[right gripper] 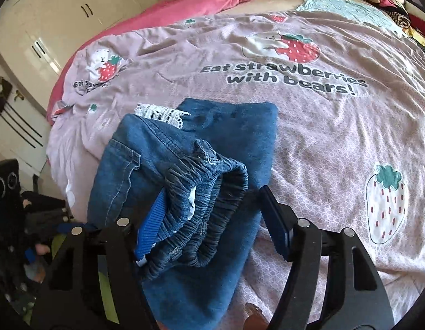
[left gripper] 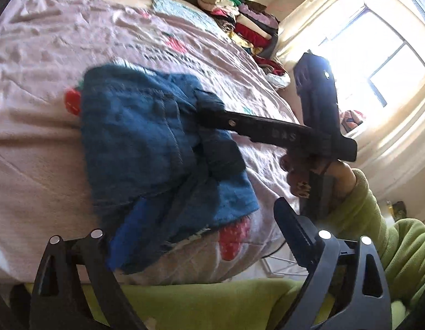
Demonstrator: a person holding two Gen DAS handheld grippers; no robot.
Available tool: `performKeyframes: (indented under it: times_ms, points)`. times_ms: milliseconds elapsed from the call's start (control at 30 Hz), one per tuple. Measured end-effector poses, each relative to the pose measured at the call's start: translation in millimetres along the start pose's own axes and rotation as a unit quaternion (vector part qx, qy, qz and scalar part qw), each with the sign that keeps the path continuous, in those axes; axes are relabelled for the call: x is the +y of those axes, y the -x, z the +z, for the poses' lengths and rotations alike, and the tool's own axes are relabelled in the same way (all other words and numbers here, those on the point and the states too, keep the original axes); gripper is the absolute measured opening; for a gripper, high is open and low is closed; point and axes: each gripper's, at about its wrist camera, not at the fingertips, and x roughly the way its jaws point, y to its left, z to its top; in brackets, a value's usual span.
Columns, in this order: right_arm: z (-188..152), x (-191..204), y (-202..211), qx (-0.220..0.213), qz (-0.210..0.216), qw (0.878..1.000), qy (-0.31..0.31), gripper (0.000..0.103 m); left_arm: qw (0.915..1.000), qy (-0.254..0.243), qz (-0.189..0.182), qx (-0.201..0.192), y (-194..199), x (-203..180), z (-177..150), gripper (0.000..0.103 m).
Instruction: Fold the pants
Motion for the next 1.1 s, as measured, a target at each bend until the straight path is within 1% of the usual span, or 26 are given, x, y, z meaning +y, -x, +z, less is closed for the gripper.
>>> performKeyframes:
  times_ms: [67, 167, 233, 267, 400, 467, 567, 700, 800, 900, 967, 1067, 1100]
  points:
    - [1, 3, 10, -0.012, 0.001, 1.0, 0.006, 0.063, 0.9996, -0.011, 0.023, -0.011, 9, 0, 0, 0.096]
    - [4, 8, 26, -0.034, -0.003, 0.999, 0.014, 0.067, 0.9974, -0.02, 0.064, -0.025, 21, 4, 2, 0.096]
    - [4, 12, 40, -0.05, -0.004, 0.998, 0.023, 0.069, 0.9961, -0.018, 0.081, -0.032, 32, 8, 5, 0.096]
    - [3, 14, 44, -0.055, -0.004, 0.998, 0.027, 0.071, 0.9955, -0.015, 0.086, -0.035, 35, 11, 6, 0.098]
    - [-5, 27, 68, -0.079, -0.009, 0.995, 0.064, 0.074, 0.9926, 0.005, 0.108, -0.056, 51, 27, 11, 0.099]
    - [-9, 33, 74, -0.082, -0.007, 0.994, 0.078, 0.075, 0.9893, 0.021, 0.128, -0.066, 60, 38, 14, 0.099]
    - [-17, 49, 82, -0.086, -0.004, 0.99, 0.113, 0.076, 0.9856, 0.04, 0.147, -0.073, 66, 47, 18, 0.099]
    - [-31, 74, 84, -0.083, 0.007, 0.983, 0.166, 0.076, 0.9829, 0.051, 0.158, -0.08, 70, 55, 24, 0.099]
    - [-40, 90, 81, -0.076, 0.014, 0.976, 0.204, 0.076, 0.9836, 0.052, 0.151, -0.083, 68, 55, 30, 0.099]
    - [-49, 103, 72, -0.06, 0.025, 0.972, 0.225, 0.076, 0.9851, 0.052, 0.14, -0.085, 63, 54, 37, 0.098]
    - [-53, 108, 66, -0.047, 0.029, 0.969, 0.24, 0.076, 0.9856, 0.052, 0.139, -0.081, 57, 54, 42, 0.098]
    - [-62, 120, 54, -0.027, 0.027, 0.96, 0.276, 0.075, 0.9867, 0.042, 0.139, -0.073, 47, 53, 51, 0.098]
    - [-67, 126, 50, -0.02, 0.024, 0.956, 0.293, 0.074, 0.9872, 0.04, 0.138, -0.07, 44, 53, 53, 0.097]
